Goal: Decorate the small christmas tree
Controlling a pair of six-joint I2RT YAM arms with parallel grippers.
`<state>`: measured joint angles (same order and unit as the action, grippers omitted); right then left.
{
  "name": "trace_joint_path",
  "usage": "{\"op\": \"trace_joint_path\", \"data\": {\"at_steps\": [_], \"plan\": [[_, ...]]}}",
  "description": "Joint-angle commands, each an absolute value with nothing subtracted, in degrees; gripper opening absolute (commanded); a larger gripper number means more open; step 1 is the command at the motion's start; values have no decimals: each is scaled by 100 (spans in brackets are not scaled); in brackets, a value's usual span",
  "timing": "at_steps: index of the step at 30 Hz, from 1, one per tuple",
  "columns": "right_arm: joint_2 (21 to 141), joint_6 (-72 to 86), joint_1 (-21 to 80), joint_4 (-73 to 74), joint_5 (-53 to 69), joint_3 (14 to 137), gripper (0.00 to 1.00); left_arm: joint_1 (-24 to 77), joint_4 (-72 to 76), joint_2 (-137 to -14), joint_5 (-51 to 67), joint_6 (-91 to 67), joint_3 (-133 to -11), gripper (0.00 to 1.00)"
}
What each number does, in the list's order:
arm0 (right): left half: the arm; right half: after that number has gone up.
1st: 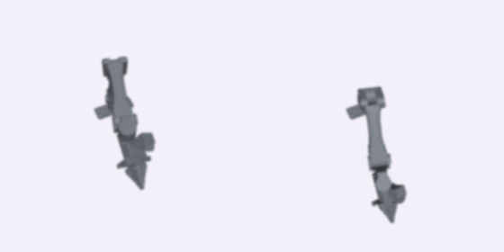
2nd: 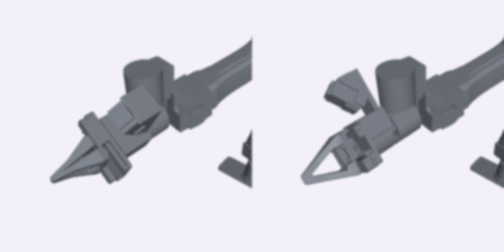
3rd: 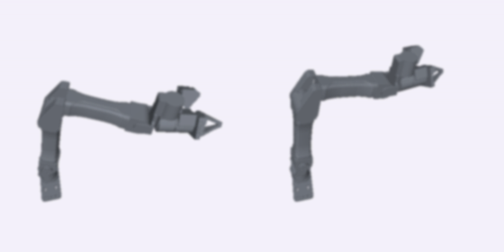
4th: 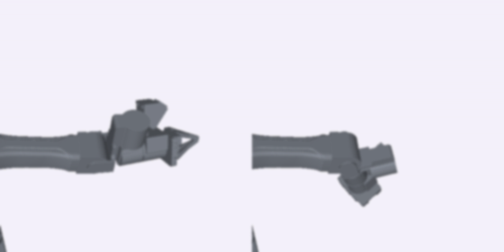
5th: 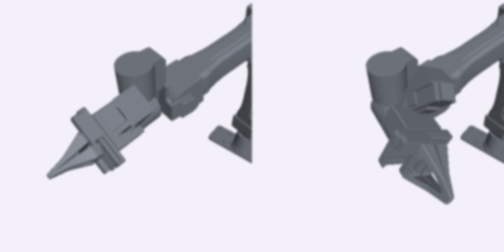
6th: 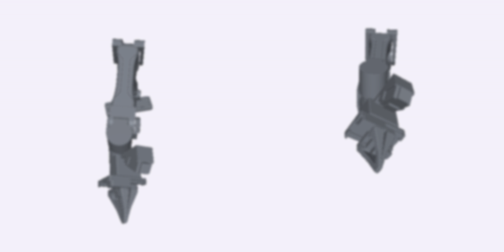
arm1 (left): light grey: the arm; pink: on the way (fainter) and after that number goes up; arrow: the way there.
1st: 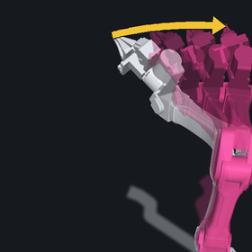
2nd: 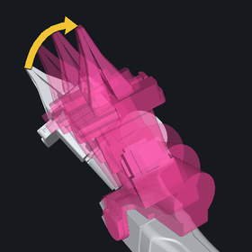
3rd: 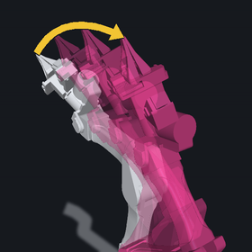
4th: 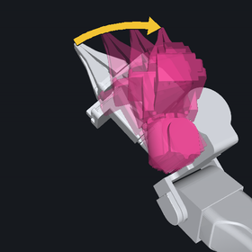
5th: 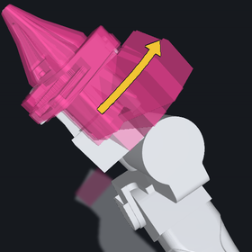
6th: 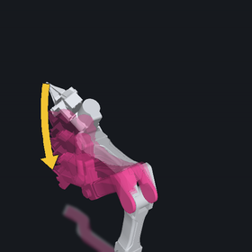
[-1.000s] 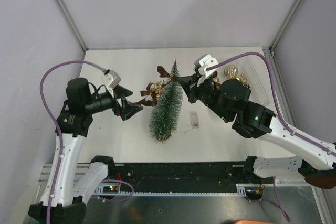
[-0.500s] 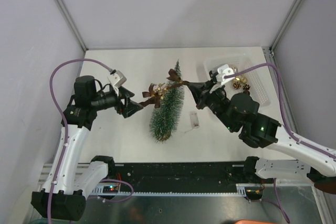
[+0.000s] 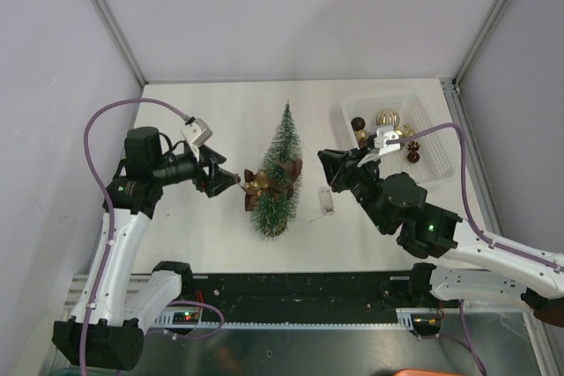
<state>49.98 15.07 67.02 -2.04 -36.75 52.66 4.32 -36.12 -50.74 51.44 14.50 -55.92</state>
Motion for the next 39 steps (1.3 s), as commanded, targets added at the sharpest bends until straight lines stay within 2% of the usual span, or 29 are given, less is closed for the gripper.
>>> {"op": "trace_joint_path", "data": {"at_steps": [1, 12, 16, 22, 26, 30, 36, 39], "plan": [[5160, 1842, 6741, -630, -4027, 5241, 22, 405, -3506, -4998, 5285, 1482, -5627, 78], [5114, 1824, 6738, -548, -4115, 5234, 22, 408, -3484, -5046, 5362, 1356, -5698, 77], [4851, 1661, 6737, -549, -4121, 5237, 25, 405, -3465, -5102, 5381, 1256, -5736, 78], [4427, 1238, 6739, -459, -4428, 5243, 36, 405, -3456, -5019, 5359, 868, -6064, 84], [4278, 1207, 6620, -138, -5179, 5256, 53, 411, -3461, -4858, 5130, 733, -6370, 97], [4418, 1883, 5638, 900, -4934, 5391, 64, 399, -3489, -4773, 4686, 582, -6664, 99], [5303, 3052, 2298, 1765, -2229, 5591, 69, 383, -3696, -5223, 4336, 163, -7349, 100], [6265, 3201, 1362, 1781, -1612, 5735, 72, 348, -3883, -5602, 4008, 91, -7711, 100]]}}
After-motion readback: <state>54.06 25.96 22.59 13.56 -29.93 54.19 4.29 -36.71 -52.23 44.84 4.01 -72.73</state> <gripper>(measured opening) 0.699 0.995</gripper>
